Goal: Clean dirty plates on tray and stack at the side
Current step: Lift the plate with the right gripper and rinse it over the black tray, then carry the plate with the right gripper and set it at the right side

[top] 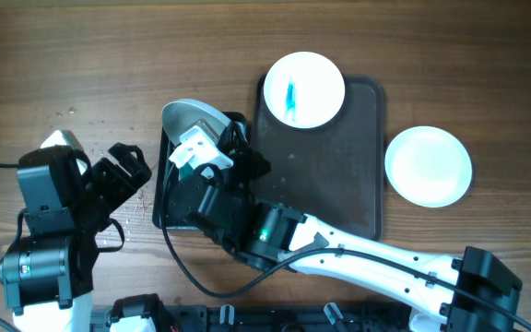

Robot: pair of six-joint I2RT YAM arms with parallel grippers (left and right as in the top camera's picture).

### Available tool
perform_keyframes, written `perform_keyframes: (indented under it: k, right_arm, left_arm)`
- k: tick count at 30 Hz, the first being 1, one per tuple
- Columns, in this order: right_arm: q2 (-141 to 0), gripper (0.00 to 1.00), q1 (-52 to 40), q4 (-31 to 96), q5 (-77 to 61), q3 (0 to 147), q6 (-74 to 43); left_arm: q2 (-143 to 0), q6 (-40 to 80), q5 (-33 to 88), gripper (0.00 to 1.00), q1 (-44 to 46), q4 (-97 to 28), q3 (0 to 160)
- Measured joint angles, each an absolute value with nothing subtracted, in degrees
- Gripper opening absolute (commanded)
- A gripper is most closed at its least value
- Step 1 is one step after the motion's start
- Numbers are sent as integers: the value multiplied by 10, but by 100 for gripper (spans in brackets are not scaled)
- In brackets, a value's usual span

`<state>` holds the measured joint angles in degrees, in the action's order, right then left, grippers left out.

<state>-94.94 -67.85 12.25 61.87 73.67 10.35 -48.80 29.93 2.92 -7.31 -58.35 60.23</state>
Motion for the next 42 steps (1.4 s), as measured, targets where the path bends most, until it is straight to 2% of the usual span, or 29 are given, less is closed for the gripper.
perform_keyframes:
  k: [16,21,27,32,37,42]
  right_arm:
    - [-949,4,-670,156,565,737,40]
    - [-949,4,-635,209,516,737,-90]
    - [-934,4,-451,287,253,736,-239]
    - [-806,4,-216,400,39,738,-291]
    - [-710,4,20,535,-39,745,-277]
    - [-734,4,202,592,-57,721,-223]
  left_arm:
    - [-488,299,29,100,-73,-583,602]
    - [-488,299,29,100,-73,-583,602]
    - [-488,299,29,100,-73,-584,602]
    - [-488,299,29,100,-73,-584,602]
    - [-488,299,29,100,-73,-584,602]
    - [-488,299,29,100,-73,-584,602]
